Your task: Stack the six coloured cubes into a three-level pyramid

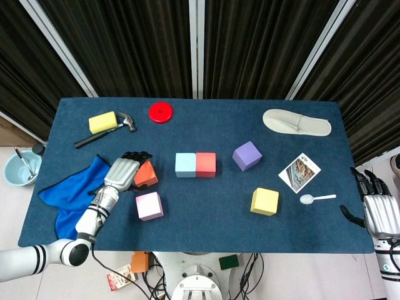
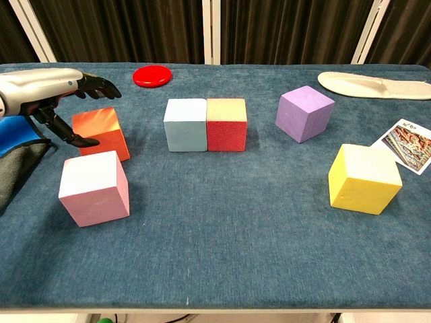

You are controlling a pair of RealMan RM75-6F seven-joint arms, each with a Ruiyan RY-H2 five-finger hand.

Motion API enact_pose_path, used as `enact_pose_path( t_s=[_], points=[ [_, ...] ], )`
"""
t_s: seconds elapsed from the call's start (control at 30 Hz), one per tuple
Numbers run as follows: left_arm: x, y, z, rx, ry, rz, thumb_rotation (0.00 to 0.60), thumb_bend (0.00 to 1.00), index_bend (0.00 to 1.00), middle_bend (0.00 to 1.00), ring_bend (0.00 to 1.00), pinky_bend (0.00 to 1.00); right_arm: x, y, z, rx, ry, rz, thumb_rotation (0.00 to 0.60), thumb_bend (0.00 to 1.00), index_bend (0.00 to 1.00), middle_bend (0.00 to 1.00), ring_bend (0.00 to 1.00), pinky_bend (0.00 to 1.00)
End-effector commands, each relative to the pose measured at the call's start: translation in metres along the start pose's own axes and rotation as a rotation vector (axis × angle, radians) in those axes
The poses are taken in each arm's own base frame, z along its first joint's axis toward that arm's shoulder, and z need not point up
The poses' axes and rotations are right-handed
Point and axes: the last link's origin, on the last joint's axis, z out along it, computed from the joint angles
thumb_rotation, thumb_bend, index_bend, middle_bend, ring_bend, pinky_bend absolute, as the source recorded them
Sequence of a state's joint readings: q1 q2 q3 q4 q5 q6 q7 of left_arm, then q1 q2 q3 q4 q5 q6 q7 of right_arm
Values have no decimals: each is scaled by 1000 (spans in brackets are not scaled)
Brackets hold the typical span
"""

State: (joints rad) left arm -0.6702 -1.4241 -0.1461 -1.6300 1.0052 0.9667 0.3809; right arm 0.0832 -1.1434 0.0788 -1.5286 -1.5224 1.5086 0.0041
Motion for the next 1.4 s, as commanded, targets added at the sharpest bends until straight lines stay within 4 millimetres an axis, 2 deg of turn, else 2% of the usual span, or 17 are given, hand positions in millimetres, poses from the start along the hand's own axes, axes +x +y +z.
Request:
enact_pose_path(
  t_s=[0.03, 0.33, 0.5, 0.6, 0.73, 0.87, 1.17, 1.4],
  points=[
    [-1, 0, 1, 0, -4, 1, 541, 195, 144, 123, 134, 157, 0, 0, 0, -1, -2, -1, 600, 209, 50, 157, 77, 188],
    [-4, -4, 3, 22, -19, 15, 533, 194, 144, 123, 137, 164, 1, 0, -2, -2, 1, 0, 600, 209, 50, 155, 77, 188],
    [-4, -8, 2, 47, -24, 38, 536, 195, 145, 145, 179, 189, 1, 0, -4, -4, 1, 0, 600, 209, 50, 155, 77, 188],
    [-3, -11, 3, 62, -23, 66, 543, 196, 172, 196, 248, 209, 1, -1, -5, -1, 1, -1, 600, 209, 50, 155, 77, 188],
    [-1, -14, 7, 63, -22, 59, 579, 198, 253, 312, 365, 269, 2, -2, -5, -1, 1, -3, 600, 209, 50, 155, 77, 188],
    [9, -17, 11, 42, -12, 87, 596, 207, 313, 405, 437, 304, 4, -3, -7, -3, 5, -11, 600, 209, 50, 155, 77, 187],
    [43, -11, 35, -125, 77, 180, 599, 208, 343, 385, 409, 292, 7, -6, -11, -16, 8, -20, 600, 209, 50, 155, 77, 187],
    [43, -9, 60, -191, 40, 256, 600, 208, 331, 359, 374, 287, 6, -8, -13, -35, 4, -19, 600, 209, 50, 155, 77, 188]
  ],
)
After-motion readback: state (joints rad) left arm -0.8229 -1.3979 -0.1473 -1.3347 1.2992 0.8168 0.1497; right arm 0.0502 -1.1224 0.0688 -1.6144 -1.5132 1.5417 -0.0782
